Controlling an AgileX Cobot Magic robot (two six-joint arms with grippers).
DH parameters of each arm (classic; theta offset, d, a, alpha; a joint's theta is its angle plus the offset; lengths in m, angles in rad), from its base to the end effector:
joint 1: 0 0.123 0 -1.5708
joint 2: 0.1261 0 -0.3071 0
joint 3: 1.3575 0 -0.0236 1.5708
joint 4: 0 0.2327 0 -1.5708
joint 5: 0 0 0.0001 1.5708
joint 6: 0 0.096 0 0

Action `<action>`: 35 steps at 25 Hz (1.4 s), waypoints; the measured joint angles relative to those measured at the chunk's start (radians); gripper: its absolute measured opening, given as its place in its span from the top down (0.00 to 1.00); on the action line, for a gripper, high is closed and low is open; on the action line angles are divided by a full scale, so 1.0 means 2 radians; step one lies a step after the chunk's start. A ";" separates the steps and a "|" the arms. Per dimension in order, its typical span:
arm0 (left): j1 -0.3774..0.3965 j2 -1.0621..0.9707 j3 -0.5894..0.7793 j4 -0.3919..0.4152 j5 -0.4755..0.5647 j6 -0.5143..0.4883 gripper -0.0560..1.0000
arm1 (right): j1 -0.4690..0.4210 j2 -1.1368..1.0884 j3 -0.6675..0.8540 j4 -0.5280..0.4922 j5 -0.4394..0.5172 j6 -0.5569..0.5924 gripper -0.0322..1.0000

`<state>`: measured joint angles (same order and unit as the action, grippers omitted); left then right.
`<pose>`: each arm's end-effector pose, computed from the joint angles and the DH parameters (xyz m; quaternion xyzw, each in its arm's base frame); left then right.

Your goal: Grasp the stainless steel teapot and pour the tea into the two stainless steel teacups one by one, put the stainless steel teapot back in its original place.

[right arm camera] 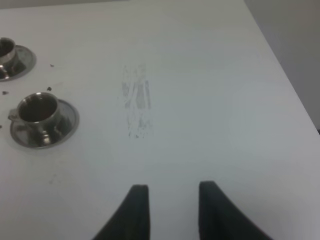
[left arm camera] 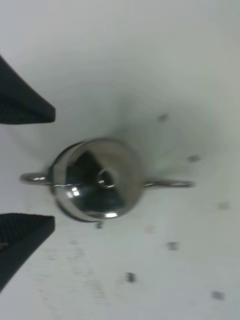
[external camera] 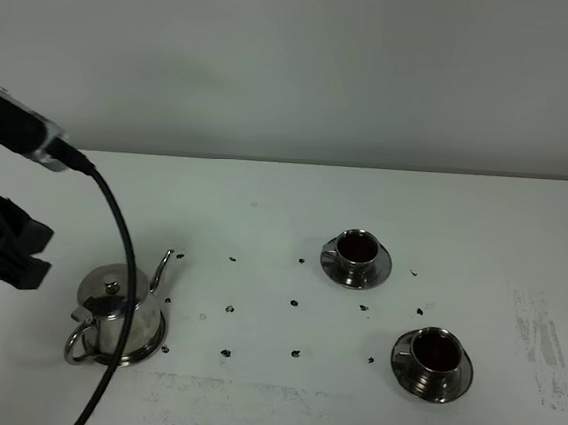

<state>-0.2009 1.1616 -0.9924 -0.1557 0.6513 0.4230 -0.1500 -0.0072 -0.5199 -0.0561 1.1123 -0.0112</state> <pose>0.2132 -0.0526 0.3587 0.2440 0.8783 -0.0229 0.4104 -0.0444 0.0018 0.2670 0.0618 0.8570 -0.0690 0.5069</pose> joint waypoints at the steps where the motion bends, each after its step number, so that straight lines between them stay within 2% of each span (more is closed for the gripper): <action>1: 0.000 -0.023 0.000 0.000 0.000 0.000 0.54 | 0.000 0.000 0.000 0.000 0.000 0.000 0.74; 7: 0.000 -0.139 0.000 0.000 0.006 0.000 0.54 | 0.000 0.000 0.000 0.000 0.000 0.000 0.74; 10: 0.000 -0.187 0.000 0.016 0.039 -0.003 0.54 | 0.000 0.000 0.000 0.000 0.000 0.000 0.74; 12: 0.004 -0.219 0.001 0.043 0.085 -0.037 0.54 | 0.000 0.000 0.000 0.000 0.000 0.000 0.74; 15: 0.048 -0.270 0.022 0.051 0.157 -0.113 0.54 | 0.000 0.000 0.000 0.000 0.000 0.000 0.74; 18: 0.099 -0.333 0.066 0.045 0.199 -0.141 0.54 | 0.000 0.000 0.000 0.000 0.000 0.000 0.74; 22: 0.137 -0.421 0.144 0.043 0.202 -0.164 0.54 | 0.000 0.000 0.000 0.000 0.000 0.000 0.74; 25: 0.140 -0.471 0.188 0.045 0.202 -0.187 0.54 | 0.000 0.000 0.000 0.000 0.000 0.000 0.74; 30: 0.140 -0.522 0.239 0.061 0.202 -0.197 0.54 | 0.000 0.000 0.000 0.000 0.000 0.000 0.74; 35: 0.138 -0.561 0.267 0.063 0.203 -0.206 0.54 | 0.000 0.000 0.000 0.000 0.000 0.000 0.74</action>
<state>0.0747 0.0401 -0.4576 -0.0296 1.0566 0.0107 -0.1500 -0.0072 -0.5199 -0.0561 1.1123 -0.0112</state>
